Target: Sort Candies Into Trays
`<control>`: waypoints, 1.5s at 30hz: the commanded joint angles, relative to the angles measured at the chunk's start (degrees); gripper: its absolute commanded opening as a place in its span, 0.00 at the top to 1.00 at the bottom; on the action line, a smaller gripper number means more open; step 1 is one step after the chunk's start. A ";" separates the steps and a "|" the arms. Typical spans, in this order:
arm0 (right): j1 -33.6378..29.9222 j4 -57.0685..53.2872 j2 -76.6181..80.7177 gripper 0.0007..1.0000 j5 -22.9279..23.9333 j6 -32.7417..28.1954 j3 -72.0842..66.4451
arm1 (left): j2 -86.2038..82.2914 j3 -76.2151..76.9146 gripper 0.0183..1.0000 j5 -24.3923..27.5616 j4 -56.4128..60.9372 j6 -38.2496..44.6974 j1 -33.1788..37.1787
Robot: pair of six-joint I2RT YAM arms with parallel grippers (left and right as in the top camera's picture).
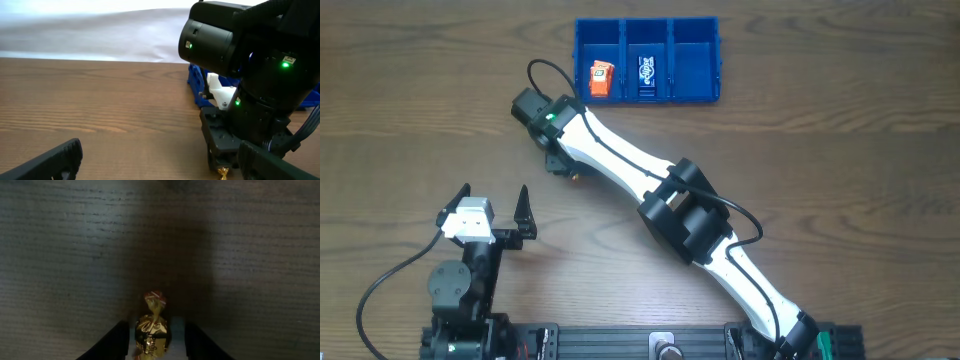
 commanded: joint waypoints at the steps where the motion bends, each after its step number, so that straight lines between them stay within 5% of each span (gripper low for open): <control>1: -0.37 0.07 1.25 0.64 0.57 1.05 -0.13 | -0.28 -1.01 0.00 0.98 -2.03 0.83 0.22; 20: -0.37 -0.70 -0.11 0.94 0.57 0.07 0.04 | -0.28 -1.01 0.00 0.98 -2.03 0.83 0.22; 25: -1.29 -3.93 -9.86 0.95 5.79 -3.69 0.04 | -0.28 -1.01 0.00 0.98 -2.03 0.83 0.22; 39: -24.65 -3.19 -24.04 0.95 10.51 -20.41 -0.13 | -0.28 -1.01 0.00 0.98 -2.03 0.83 0.22; 45: -28.28 2.43 -20.11 0.95 10.54 -24.57 -0.13 | -0.28 -1.01 0.00 0.98 -2.03 0.83 0.24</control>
